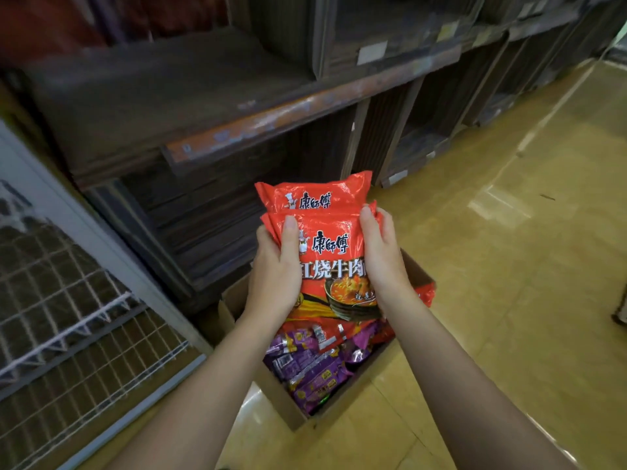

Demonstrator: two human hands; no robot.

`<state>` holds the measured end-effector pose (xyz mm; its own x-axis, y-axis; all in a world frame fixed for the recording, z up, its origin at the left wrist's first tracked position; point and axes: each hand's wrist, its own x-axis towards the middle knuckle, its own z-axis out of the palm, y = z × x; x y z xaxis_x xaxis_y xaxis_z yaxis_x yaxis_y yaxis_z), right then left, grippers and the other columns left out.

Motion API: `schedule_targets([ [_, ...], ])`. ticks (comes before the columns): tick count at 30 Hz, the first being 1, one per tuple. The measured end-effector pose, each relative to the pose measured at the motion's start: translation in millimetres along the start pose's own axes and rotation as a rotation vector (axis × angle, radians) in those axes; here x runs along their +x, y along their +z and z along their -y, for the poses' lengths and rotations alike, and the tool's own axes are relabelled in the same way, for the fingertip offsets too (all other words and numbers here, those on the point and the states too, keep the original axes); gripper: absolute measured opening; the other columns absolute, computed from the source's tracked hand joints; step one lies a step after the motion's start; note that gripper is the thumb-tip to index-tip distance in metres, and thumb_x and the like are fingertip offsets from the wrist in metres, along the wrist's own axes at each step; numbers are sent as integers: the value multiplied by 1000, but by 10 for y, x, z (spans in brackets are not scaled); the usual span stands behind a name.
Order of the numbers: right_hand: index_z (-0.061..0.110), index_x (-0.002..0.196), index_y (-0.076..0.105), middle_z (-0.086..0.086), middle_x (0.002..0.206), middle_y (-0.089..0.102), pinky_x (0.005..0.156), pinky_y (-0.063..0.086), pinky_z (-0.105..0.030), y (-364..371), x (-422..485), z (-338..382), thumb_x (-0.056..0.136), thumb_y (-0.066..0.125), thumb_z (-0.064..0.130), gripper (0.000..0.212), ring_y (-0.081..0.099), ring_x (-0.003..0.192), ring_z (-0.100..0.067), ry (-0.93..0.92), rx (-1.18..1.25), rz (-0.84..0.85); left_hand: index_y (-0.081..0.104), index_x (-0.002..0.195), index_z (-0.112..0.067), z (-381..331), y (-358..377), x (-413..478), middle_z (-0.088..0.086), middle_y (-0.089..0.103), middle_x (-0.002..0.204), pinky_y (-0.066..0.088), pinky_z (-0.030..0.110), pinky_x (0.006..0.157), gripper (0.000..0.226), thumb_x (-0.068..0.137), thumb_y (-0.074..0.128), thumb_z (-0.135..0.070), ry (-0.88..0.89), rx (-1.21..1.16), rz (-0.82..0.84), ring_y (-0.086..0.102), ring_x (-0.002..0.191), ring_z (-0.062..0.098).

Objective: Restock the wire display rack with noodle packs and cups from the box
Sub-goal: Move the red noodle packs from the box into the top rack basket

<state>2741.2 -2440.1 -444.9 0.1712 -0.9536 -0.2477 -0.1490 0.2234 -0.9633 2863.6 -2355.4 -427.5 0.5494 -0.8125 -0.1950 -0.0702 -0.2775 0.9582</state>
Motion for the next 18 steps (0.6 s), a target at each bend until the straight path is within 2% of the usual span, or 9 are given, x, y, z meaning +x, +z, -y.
schedule_targets([
  [7, 39, 127, 46, 4, 114, 68, 91, 55, -43, -62, -671, 1727, 92, 49, 61, 41, 68, 100, -14, -75, -4, 39, 33, 116, -42, -1696, -584, -581, -19, 59, 101, 45, 30, 84, 31, 95, 29, -63, 14, -28, -74, 61, 94, 7],
  [11, 36, 130, 46, 5, 114, 67, 85, 55, -34, 29, -1152, 2649, 94, 47, 58, 42, 67, 98, -11, -147, 7, 95, 32, 116, -47, -2475, -1044, -987, -12, 62, 114, 48, 38, 95, 36, 91, 27, -71, 68, -32, -140, 63, 104, 13],
  [13, 36, 133, 45, 6, 113, 67, 82, 54, -32, 130, -1404, 3055, 95, 46, 58, 44, 67, 98, -10, -183, 5, 147, 34, 116, -45, -2803, -1315, -1196, -14, 63, 110, 51, 37, 91, 40, 87, 27, -73, 92, -67, -180, 65, 99, 10],
  [15, 35, 133, 44, 6, 113, 66, 82, 54, -30, 286, -1661, 3421, 95, 45, 57, 44, 66, 98, -10, -208, 0, 211, 37, 120, -42, -3109, -1612, -1428, -14, 64, 107, 52, 29, 83, 48, 85, 28, -73, 101, -99, -228, 65, 93, 5],
  [18, 36, 129, 44, 6, 113, 65, 80, 54, -29, 646, -2064, 3882, 96, 46, 55, 39, 66, 98, -10, -257, 23, 309, 34, 120, -44, -3458, -2146, -1729, -23, 56, 99, 41, 15, 70, 33, 94, 27, -63, 105, -93, -333, 56, 86, -6],
])
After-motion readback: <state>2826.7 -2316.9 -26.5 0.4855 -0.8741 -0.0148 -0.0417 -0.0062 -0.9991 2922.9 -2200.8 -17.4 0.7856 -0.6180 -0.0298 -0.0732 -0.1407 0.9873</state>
